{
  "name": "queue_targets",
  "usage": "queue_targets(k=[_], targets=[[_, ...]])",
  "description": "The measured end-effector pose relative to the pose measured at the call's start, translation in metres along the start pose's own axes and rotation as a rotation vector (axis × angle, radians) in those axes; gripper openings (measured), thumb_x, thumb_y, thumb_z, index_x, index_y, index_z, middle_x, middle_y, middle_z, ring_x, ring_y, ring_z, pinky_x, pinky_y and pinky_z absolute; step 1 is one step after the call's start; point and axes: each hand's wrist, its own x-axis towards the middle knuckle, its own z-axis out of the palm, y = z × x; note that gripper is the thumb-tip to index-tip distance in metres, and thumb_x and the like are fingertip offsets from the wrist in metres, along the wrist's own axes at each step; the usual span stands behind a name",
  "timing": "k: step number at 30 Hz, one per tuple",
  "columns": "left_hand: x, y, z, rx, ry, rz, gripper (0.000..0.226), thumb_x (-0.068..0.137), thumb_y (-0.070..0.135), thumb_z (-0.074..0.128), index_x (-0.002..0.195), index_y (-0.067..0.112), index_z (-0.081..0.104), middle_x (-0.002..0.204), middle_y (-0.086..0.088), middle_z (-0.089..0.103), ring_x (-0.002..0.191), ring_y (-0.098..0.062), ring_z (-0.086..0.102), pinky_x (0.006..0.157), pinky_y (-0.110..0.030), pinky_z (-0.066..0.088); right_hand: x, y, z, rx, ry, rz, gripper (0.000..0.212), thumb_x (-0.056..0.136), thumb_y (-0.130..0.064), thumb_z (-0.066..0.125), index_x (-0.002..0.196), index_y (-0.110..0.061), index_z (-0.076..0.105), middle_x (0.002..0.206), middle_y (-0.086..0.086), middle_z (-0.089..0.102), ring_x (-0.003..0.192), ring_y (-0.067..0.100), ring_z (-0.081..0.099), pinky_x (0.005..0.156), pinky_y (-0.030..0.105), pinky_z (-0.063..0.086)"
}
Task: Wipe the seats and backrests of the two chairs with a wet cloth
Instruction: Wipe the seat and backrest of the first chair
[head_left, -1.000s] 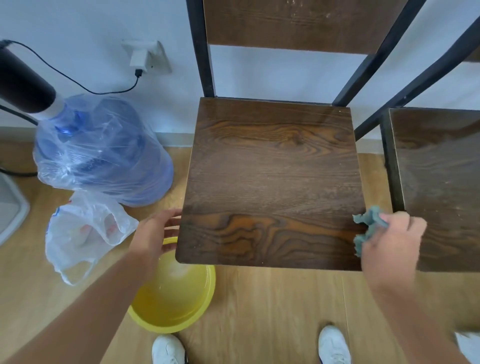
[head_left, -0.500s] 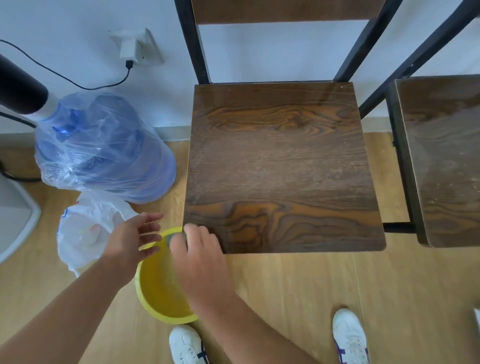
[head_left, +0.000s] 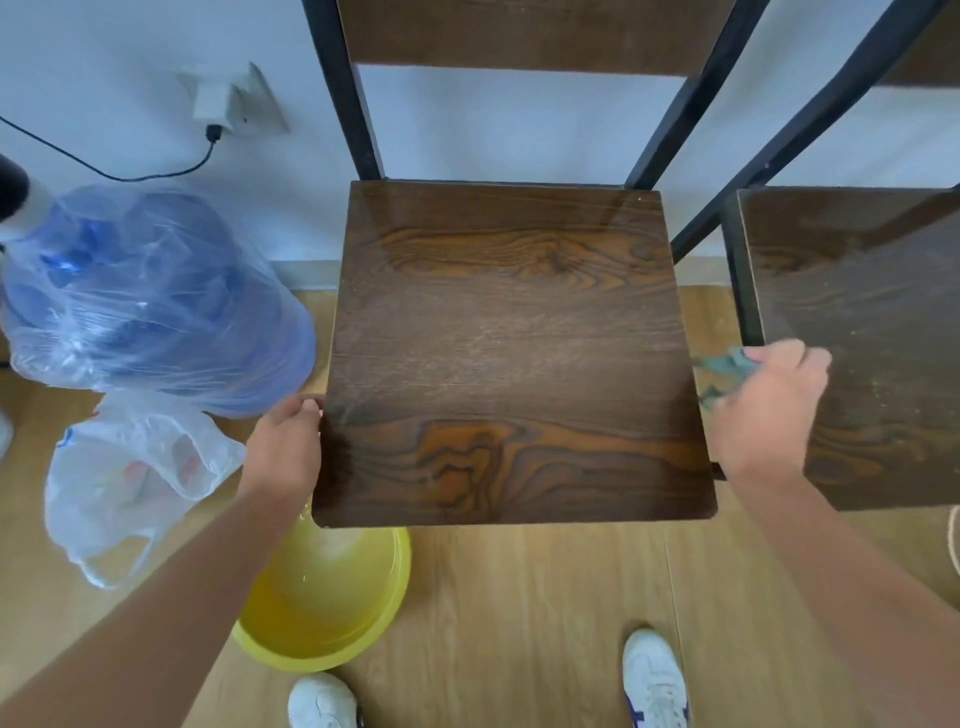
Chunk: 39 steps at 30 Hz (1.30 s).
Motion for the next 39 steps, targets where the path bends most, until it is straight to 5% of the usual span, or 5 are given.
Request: queue_targets(k=[20, 25, 32, 35, 39], targets=[[-0.002, 0.019, 0.028, 0.220, 0.266, 0.205, 0.025, 0.107, 0.038, 0.023, 0.107, 0.025, 0.045, 0.090, -0.007, 0.061, 0.088, -0.037, 0.057, 0.082, -0.047, 0.044, -0.036, -0.317, 0.054, 0.473, -0.202, -0.596, 0.036, 0.077, 0.012, 0.072, 0.106, -0.005, 0.060, 0.112, 0.014, 0.055, 0.101, 0.026, 0.058, 0.085, 0.031, 0.052], [0.001, 0.016, 0.027, 0.191, 0.254, 0.211, 0.019, 0.106, 0.033, 0.029, 0.117, 0.027, 0.043, 0.105, -0.010, 0.068, 0.096, -0.044, 0.063, 0.078, -0.046, 0.045, -0.076, -0.340, 0.053, 0.611, -0.665, -0.947, 0.027, 0.087, 0.010, 0.059, 0.102, -0.011, 0.064, 0.108, 0.006, 0.054, 0.094, 0.024, 0.057, 0.083, 0.043, 0.050], [0.001, 0.020, 0.026, 0.277, 0.238, 0.172, 0.029, 0.108, 0.039, 0.024, 0.110, 0.022, 0.048, 0.093, -0.007, 0.062, 0.090, -0.036, 0.060, 0.077, -0.042, 0.039, -0.017, -0.270, 0.031, 0.601, -0.175, -0.333, 0.043, 0.095, 0.003, 0.057, 0.133, -0.018, 0.059, 0.128, 0.003, 0.050, 0.106, 0.010, 0.055, 0.097, 0.025, 0.050], [0.019, 0.011, 0.021, -0.131, -0.018, -0.123, 0.052, 0.107, 0.051, 0.028, 0.122, 0.015, 0.061, 0.112, -0.002, 0.067, 0.107, -0.024, 0.063, 0.096, -0.041, 0.046, -0.027, -0.259, 0.040, 0.447, -0.199, -0.487, 0.037, 0.095, 0.003, 0.060, 0.131, -0.006, 0.063, 0.127, 0.009, 0.050, 0.104, 0.021, 0.061, 0.093, 0.036, 0.058], [0.042, -0.032, -0.014, -0.278, -0.135, -0.387, 0.040, 0.103, 0.044, 0.052, 0.126, 0.013, 0.061, 0.085, -0.007, 0.058, 0.058, -0.017, 0.049, 0.055, -0.028, 0.041, -0.086, -0.251, 0.044, 0.405, -0.238, -0.706, 0.036, 0.088, 0.004, 0.065, 0.122, -0.004, 0.068, 0.119, 0.011, 0.054, 0.098, 0.024, 0.062, 0.082, 0.040, 0.060]])
